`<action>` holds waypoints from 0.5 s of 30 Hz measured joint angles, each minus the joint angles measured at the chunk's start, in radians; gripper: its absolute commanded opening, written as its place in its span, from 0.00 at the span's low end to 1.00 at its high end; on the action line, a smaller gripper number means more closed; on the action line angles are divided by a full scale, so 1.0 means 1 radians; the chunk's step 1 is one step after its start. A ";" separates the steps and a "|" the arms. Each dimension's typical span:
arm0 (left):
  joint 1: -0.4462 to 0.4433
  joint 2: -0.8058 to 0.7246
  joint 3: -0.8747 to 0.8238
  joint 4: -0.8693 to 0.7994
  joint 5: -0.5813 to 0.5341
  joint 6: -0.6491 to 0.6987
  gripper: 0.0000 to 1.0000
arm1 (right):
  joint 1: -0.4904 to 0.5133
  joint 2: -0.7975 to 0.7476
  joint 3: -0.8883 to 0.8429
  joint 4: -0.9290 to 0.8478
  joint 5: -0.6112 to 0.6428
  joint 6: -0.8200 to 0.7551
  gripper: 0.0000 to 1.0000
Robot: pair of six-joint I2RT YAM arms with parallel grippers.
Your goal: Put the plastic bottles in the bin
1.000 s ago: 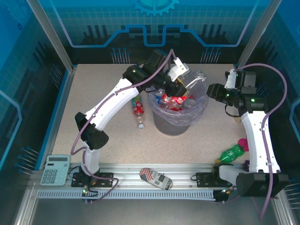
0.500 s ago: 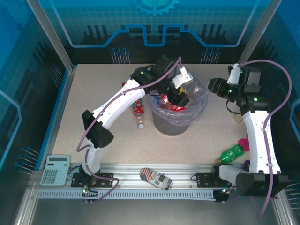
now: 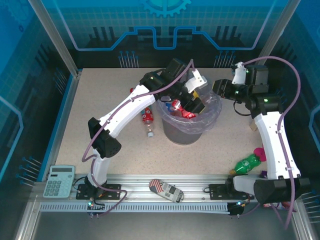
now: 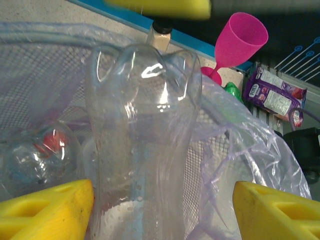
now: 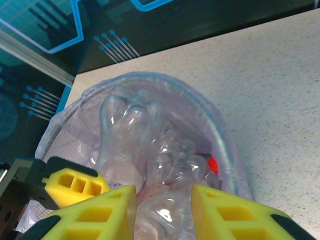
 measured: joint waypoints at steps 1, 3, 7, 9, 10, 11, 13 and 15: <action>0.003 -0.003 -0.002 0.010 0.000 -0.009 0.74 | 0.011 0.002 -0.010 0.002 0.000 0.000 0.32; 0.011 -0.021 -0.019 0.035 -0.001 -0.036 0.74 | 0.021 0.003 -0.031 0.004 0.000 0.003 0.32; 0.059 -0.105 -0.113 0.119 -0.005 -0.115 0.74 | 0.023 0.006 -0.058 0.037 0.000 0.012 0.30; 0.098 -0.159 -0.175 0.167 -0.008 -0.163 0.74 | 0.023 0.006 -0.063 0.047 -0.001 0.014 0.30; 0.124 -0.190 -0.211 0.198 -0.010 -0.190 0.74 | 0.023 0.007 -0.063 0.049 -0.001 0.015 0.30; 0.152 -0.224 -0.249 0.229 -0.015 -0.218 0.75 | 0.023 0.008 -0.063 0.050 -0.001 0.014 0.31; 0.206 -0.286 -0.319 0.283 -0.026 -0.269 0.75 | 0.023 0.011 -0.059 0.048 0.000 0.014 0.32; 0.257 -0.344 -0.386 0.333 -0.042 -0.316 0.76 | 0.021 0.014 -0.045 0.035 0.002 0.006 0.37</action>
